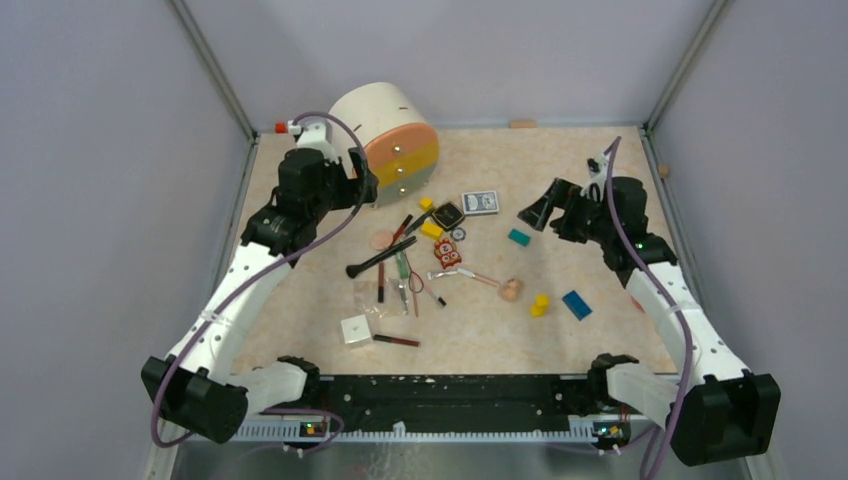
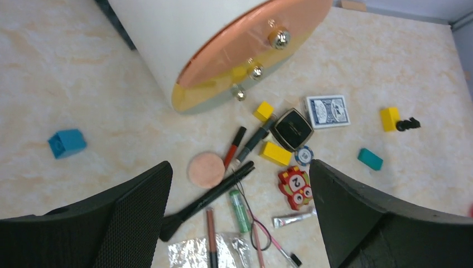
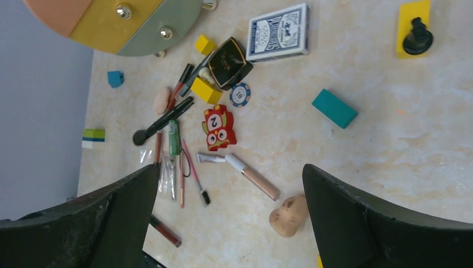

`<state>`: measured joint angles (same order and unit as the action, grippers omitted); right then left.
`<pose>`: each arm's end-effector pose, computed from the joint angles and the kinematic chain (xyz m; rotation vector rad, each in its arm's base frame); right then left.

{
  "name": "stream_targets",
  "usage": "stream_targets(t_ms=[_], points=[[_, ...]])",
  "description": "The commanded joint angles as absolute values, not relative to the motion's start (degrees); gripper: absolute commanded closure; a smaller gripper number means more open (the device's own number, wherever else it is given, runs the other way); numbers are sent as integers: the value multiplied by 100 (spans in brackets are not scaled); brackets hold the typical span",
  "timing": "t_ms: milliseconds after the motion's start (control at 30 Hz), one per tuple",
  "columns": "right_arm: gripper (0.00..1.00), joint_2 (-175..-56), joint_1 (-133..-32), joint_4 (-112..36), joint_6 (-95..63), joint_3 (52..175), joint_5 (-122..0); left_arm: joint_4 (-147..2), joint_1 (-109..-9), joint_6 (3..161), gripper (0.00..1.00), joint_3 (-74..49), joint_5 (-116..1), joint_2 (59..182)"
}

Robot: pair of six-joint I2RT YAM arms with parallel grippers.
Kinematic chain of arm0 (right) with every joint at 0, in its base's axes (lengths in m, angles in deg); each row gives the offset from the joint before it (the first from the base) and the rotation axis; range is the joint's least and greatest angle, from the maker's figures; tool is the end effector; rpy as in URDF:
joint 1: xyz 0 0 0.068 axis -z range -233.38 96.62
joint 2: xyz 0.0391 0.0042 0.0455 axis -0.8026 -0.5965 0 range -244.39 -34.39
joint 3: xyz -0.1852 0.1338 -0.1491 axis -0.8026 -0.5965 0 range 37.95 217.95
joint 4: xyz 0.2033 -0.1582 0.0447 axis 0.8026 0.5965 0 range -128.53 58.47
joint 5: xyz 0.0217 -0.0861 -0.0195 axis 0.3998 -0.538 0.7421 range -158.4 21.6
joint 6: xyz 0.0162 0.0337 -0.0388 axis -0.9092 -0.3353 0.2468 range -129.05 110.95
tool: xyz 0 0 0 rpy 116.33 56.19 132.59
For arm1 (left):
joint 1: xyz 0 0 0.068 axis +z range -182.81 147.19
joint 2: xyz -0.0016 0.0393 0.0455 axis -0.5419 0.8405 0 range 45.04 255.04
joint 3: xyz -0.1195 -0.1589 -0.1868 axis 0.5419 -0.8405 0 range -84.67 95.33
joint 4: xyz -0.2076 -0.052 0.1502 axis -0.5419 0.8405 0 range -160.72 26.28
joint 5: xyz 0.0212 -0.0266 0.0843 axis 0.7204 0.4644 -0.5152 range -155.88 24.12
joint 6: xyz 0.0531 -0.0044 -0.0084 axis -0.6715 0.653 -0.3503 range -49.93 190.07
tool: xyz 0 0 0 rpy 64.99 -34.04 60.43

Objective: Organize the makeup
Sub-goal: Move the storage box to the corner of the board, then open the drawer in the storage box.

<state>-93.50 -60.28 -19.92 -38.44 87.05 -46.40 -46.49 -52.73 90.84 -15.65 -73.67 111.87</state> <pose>0.2268 0.0408 0.3054 0.1729 2.1180 0.7800 0.2460 -0.0839 0.3844 -0.1049 1.9639 -0.3348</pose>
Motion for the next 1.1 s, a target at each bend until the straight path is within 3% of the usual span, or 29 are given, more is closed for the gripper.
stream_targets(t_ms=[0,333,733,1067], points=[[1,-9465,-6751,-2683,-4136,8707,-5150,-4292,-5271,9551,3,-1622,-6672,11184],[9,-10030,-7825,-4252,-4781,8500,-5804,-3809,-5262,8750,1,-2080,-7282,10564],[32,-12269,-8721,-6381,-5959,9720,-5824,-4511,-5244,8323,1,-3520,-8109,9319],[35,-14065,-8849,-7172,-6493,11293,-5661,-4373,-5202,8207,1,-3521,-8379,9408]])
